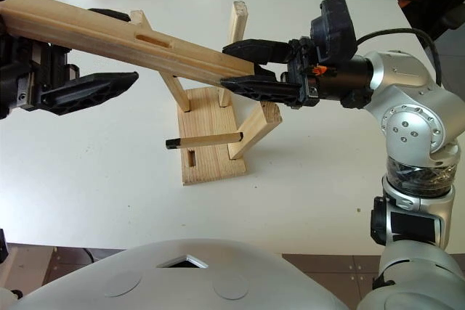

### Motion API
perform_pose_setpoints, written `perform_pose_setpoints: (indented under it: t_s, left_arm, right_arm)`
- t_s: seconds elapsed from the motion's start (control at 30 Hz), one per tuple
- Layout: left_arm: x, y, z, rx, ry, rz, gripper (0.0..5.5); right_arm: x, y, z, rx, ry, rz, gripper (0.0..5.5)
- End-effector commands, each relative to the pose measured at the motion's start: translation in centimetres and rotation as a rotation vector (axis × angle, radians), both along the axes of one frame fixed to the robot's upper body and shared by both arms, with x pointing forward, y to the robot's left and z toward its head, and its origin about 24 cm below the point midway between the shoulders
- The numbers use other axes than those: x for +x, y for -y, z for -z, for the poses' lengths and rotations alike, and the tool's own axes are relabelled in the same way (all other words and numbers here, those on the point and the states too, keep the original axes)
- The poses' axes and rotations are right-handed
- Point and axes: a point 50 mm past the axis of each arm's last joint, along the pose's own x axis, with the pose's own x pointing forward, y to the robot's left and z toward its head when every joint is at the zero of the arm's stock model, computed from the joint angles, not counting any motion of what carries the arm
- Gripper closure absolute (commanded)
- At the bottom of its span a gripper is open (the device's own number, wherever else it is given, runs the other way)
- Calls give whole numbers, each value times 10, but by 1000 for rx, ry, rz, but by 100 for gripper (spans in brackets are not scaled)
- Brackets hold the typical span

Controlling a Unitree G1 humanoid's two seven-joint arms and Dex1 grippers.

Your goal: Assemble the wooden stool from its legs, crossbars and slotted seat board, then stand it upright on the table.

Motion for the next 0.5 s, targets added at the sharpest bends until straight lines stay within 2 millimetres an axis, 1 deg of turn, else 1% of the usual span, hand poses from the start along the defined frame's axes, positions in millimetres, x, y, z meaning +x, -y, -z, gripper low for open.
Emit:
perform_pose_setpoints:
  t_s: [0.03, 0.17, 0.27, 0.37, 0.5]
  left_arm:
    - [5, -4, 0, -19, -32, -15, 163]
    - [4, -1, 0, -32, -51, 22, 99]
    - [7, -2, 0, -59, -62, 12, 58]
    - [7, -4, -6, -164, -83, 30, 13]
    - [7, -5, -12, -316, -129, 64, 10]
  right_arm:
    - [-1, -3, -12, 2, 50, -34, 345]
    - [0, -7, -14, 17, 57, -45, 345]
    - [0, -8, -17, 30, 63, -46, 345]
    - [1, -8, -22, 60, 69, -51, 345]
    - [3, -7, -33, 136, 72, -50, 345]
